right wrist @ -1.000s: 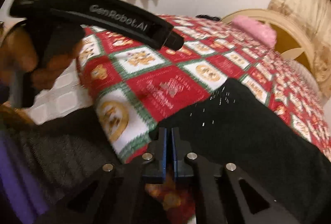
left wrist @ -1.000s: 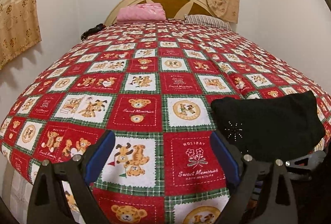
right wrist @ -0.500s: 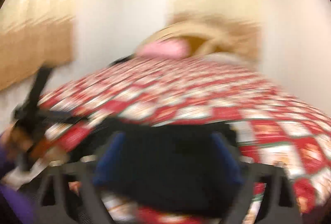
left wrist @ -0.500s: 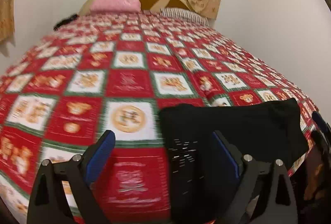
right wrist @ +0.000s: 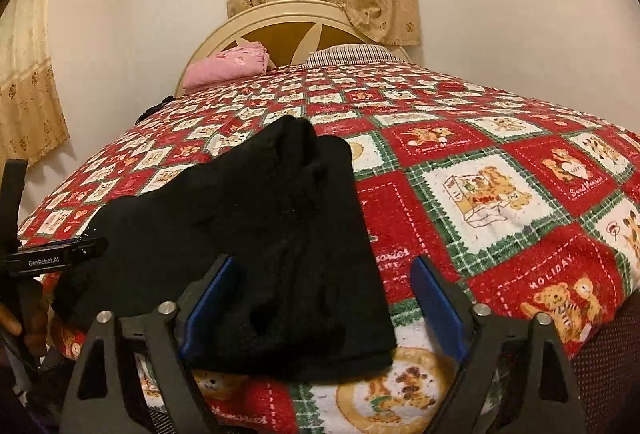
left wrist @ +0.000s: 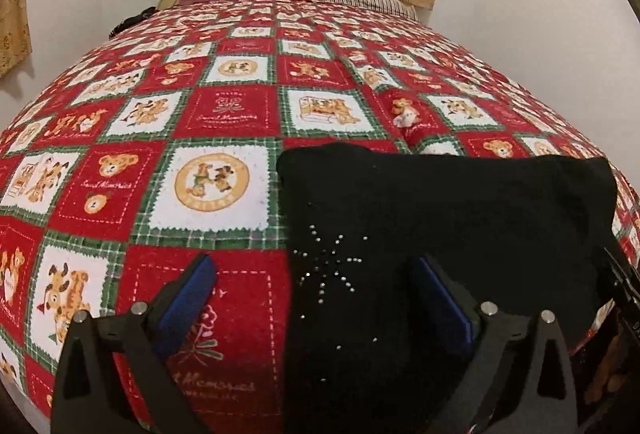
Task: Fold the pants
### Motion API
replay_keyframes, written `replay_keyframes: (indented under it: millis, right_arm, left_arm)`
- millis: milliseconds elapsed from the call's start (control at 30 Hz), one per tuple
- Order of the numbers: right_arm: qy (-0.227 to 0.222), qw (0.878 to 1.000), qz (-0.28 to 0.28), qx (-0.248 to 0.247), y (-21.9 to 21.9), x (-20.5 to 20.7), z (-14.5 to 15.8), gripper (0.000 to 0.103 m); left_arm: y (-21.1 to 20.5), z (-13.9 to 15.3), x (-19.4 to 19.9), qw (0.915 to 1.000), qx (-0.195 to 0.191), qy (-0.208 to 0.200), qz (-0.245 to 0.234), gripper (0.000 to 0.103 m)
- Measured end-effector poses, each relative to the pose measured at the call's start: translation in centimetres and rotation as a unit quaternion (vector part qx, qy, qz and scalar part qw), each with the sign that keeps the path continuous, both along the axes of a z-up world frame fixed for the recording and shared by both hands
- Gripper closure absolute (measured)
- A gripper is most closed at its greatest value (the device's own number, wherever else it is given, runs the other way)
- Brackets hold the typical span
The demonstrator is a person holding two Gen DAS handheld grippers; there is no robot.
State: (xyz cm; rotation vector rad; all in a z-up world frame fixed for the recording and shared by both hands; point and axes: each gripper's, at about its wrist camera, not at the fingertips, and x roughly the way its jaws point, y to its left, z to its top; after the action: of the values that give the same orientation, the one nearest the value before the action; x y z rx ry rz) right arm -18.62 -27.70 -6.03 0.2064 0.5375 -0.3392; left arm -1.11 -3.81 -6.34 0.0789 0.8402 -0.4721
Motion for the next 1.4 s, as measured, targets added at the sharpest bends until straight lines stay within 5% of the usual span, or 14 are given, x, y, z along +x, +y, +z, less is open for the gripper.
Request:
replay_keyframes:
  millis: [467,600,633,733,800,1200,1400]
  right_arm:
    - [0.005,1.0,0.006,0.017,-0.6,0.5,0.4,0.02]
    - [-0.028,0.999,-0.024,0.016,-1.5,-1.1,2.2,0.02]
    - [-0.039,0.999,-0.026,0.013,-1.7,-1.5,2.9,0.022]
    - [-0.055,0.998,-0.016,-0.004,-1.4,-2.2,4.6,0.054]
    - [-0.044,0.999,-0.004,-0.022,-0.8,-1.9,5.2,0.066]
    - [-0.013,0.999,0.038,-0.009,0.8,-3.2,5.0,0.068]
    - [0.007,0.997,0.069,0.017,1.4,-4.3,4.3,0.068]
  left_arm:
    - [-0.3,-0.1,0.0,1.0,0.006,-0.006,0.002,0.0]
    - [-0.2,0.0,-0.1,0.9999,0.007,-0.008,-0.004,0.0]
    - [-0.2,0.0,-0.2,0.9999,0.007,-0.007,-0.005,0.0]
    - [0.1,0.2,-0.3,1.0,0.003,-0.005,-0.005,0.0]
    - [0.3,0.3,-0.5,1.0,0.004,-0.006,-0.005,0.0]
    - [-1.4,5.5,-0.7,0.9938,-0.009,-0.092,-0.062,0.0]
    - [-4.1,5.5,-1.6,0.9902,0.003,-0.094,-0.103,0.0]
